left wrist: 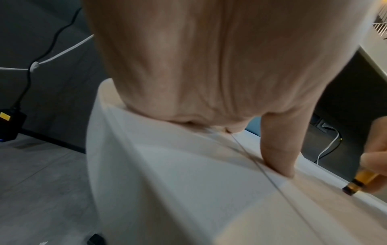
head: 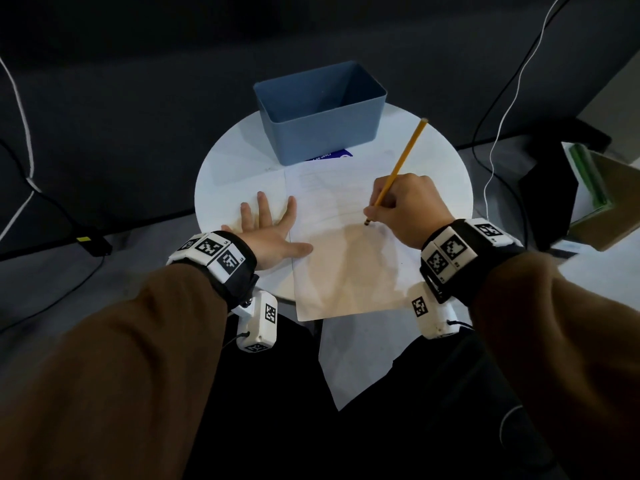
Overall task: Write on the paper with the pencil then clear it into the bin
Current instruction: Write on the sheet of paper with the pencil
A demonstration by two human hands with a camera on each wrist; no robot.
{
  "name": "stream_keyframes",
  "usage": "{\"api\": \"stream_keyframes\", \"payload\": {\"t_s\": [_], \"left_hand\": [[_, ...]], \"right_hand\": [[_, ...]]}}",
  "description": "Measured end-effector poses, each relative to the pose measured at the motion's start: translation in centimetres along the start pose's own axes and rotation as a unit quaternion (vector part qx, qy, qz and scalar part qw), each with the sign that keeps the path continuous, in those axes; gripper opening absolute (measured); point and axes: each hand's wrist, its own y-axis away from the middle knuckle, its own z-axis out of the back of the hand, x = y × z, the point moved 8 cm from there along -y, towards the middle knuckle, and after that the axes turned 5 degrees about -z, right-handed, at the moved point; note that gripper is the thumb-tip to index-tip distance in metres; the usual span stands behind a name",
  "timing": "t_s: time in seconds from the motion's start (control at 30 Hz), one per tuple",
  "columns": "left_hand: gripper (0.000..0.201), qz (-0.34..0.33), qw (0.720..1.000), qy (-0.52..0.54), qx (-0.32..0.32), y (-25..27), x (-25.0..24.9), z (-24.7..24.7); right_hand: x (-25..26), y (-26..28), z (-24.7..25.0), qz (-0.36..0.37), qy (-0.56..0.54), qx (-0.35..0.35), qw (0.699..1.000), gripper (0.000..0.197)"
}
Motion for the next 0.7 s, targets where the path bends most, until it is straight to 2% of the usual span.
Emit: {"api": "stream_keyframes", "payload": {"t_s": [0.1,0.27,0.47,0.7], "left_hand": [[0.091,-0.002,1.000,0.000,-0.002,-0.1,0.0,0.0],[0.091,0.001,1.000,-0.006,0.001,-0.2,0.1,-0.1],[0.091,0.002,1.000,-0.008,-0.001,-0.1,0.0,0.0],[0.091,0.003,1.000,-0.006,-0.001,-0.1,-0.1,0.0]], "right_hand": [[-0.6,0.0,-0.1,-0.007,0.008,-0.004,1.000,0.027],[-3.0,-0.3,2.6,-0.058,0.020,-0.044,0.997,0.026],[-0.4,-0.3,-0.1,-0.014,-0.005,-0.012,1.000,0.025],[-2.4,-0.1,2.3,-0.063,0.012,-0.048,0.997,0.025]]}}
